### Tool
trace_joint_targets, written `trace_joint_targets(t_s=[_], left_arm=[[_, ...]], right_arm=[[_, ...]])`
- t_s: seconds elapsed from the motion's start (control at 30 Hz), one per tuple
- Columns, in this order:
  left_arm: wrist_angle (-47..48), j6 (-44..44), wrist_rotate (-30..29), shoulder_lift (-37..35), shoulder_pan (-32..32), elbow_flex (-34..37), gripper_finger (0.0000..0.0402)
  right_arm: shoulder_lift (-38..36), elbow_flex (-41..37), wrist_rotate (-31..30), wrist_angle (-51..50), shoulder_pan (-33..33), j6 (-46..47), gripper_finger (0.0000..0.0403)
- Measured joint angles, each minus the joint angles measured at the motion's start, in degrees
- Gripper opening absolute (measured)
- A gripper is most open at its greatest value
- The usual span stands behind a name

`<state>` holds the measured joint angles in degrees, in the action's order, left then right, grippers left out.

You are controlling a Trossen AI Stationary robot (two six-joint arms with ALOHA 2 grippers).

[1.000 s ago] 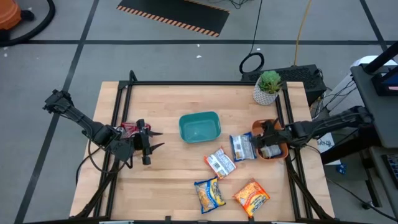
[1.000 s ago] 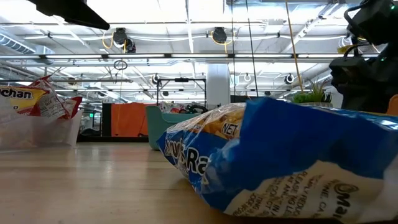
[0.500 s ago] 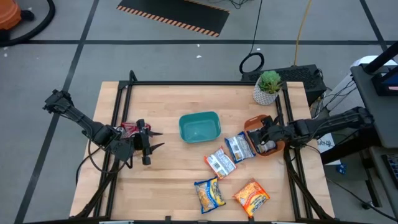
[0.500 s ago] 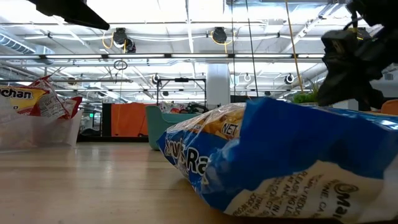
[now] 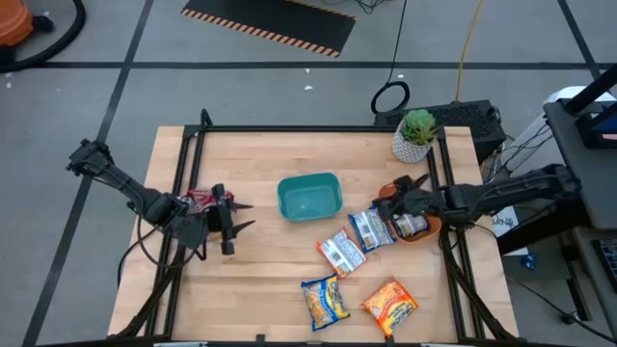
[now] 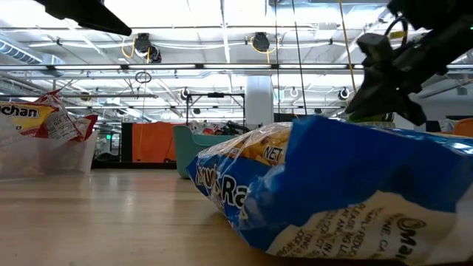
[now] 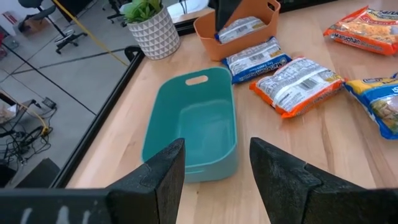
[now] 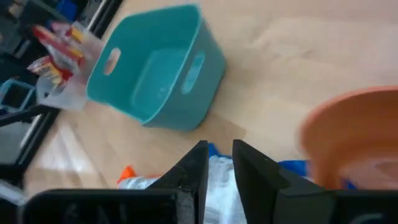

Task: Sort Maruchan noodles
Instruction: Adjust the orange bin, then put the top blue noodle pack into the orange bin

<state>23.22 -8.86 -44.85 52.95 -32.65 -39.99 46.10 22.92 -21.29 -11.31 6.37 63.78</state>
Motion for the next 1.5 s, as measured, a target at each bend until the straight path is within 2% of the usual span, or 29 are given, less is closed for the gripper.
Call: trace_joint_targets(t_s=[0.1,0.27,0.43,0.57,0.97,1.07,1.2,1.33,1.5], left_arm=[[-1.0,0.8,0.0,0.0,0.6,0.0,0.0186],[-2.5,2.9,0.6,0.0,1.9,0.0,0.0186],[-2.9,3.7,3.4,0.0,3.0,0.0,0.0186],[-2.9,3.7,4.1,0.0,3.1,0.0,0.0186],[-2.0,3.6,6.0,0.0,3.1,0.0,0.0186],[-1.9,3.1,6.0,0.0,3.1,0.0,0.0186],[-1.6,2.5,6.0,0.0,3.0,0.0,0.0186],[-1.3,2.1,6.1,0.0,2.9,0.0,0.0186],[-1.3,1.2,6.0,0.0,2.9,0.0,0.0186]], right_arm=[[5.1,1.1,4.6,3.2,-2.0,-1.3,0.0049],[14.9,8.0,6.6,0.3,-4.2,-5.2,0.0007],[23.5,16.0,6.7,-9.8,-5.3,-6.0,0.0002],[27.8,18.7,6.6,-17.0,-6.3,-4.5,0.0001],[27.8,18.8,3.4,-35.7,-9.4,-0.2,0.0000],[26.9,18.8,3.6,-37.6,-9.4,0.0,0.0000],[24.1,18.8,4.5,-33.5,-8.6,-2.0,0.0000],[22.2,18.8,6.7,-24.7,-7.3,-5.6,0.0002],[23.9,18.8,10.4,-17.3,-4.9,-7.9,0.0031]])
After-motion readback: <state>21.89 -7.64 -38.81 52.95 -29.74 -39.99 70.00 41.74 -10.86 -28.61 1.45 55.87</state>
